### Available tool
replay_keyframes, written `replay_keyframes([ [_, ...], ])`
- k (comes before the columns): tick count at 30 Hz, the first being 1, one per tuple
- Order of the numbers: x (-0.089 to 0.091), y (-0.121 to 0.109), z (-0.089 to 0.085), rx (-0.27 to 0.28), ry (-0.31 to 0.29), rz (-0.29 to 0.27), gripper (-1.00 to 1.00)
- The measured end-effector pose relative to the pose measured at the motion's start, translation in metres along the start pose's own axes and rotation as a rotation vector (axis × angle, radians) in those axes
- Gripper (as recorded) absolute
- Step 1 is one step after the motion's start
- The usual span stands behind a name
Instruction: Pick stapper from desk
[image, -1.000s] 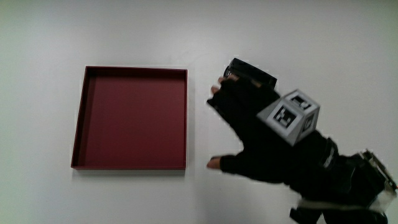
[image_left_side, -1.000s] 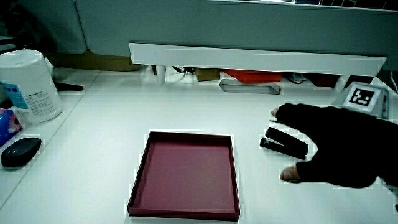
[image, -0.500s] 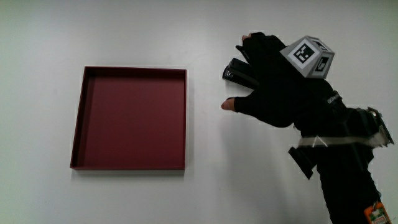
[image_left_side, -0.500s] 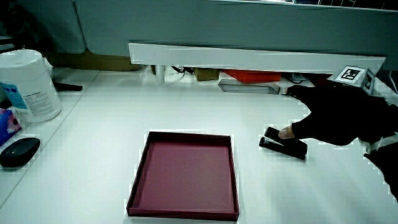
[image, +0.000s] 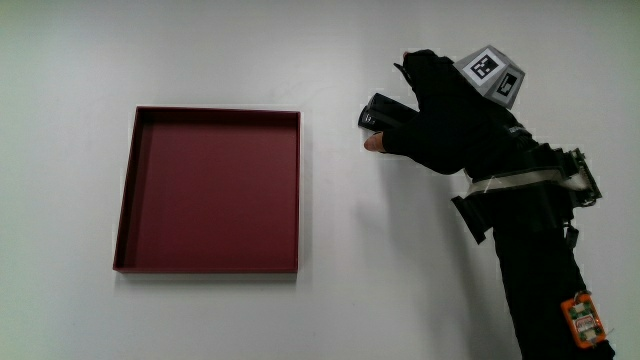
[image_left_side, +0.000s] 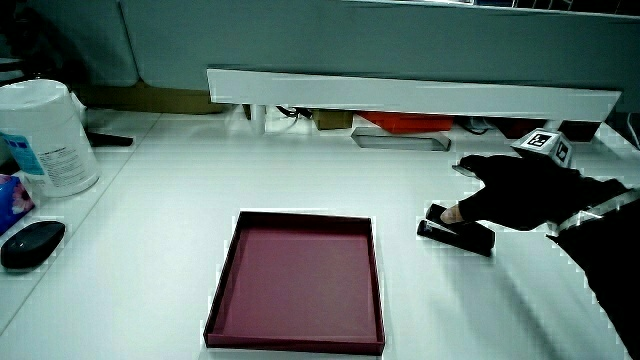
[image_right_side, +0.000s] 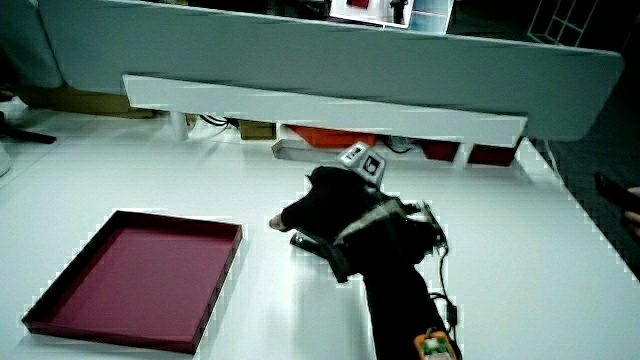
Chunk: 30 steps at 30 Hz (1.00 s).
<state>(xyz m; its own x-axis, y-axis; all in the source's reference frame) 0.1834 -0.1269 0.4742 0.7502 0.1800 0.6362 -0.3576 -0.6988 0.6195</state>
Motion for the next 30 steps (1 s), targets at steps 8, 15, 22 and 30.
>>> replay_keyframes([
  [8,0.025,0.015,-0.014,-0.004,0.008,-0.052,0.00],
  [15,0.039,0.023,-0.020,0.010,0.021,-0.070,0.00],
  [22,0.035,0.022,-0.018,0.065,0.004,-0.056,0.00],
  [30,0.037,0.021,-0.019,0.152,-0.017,-0.038,0.50],
])
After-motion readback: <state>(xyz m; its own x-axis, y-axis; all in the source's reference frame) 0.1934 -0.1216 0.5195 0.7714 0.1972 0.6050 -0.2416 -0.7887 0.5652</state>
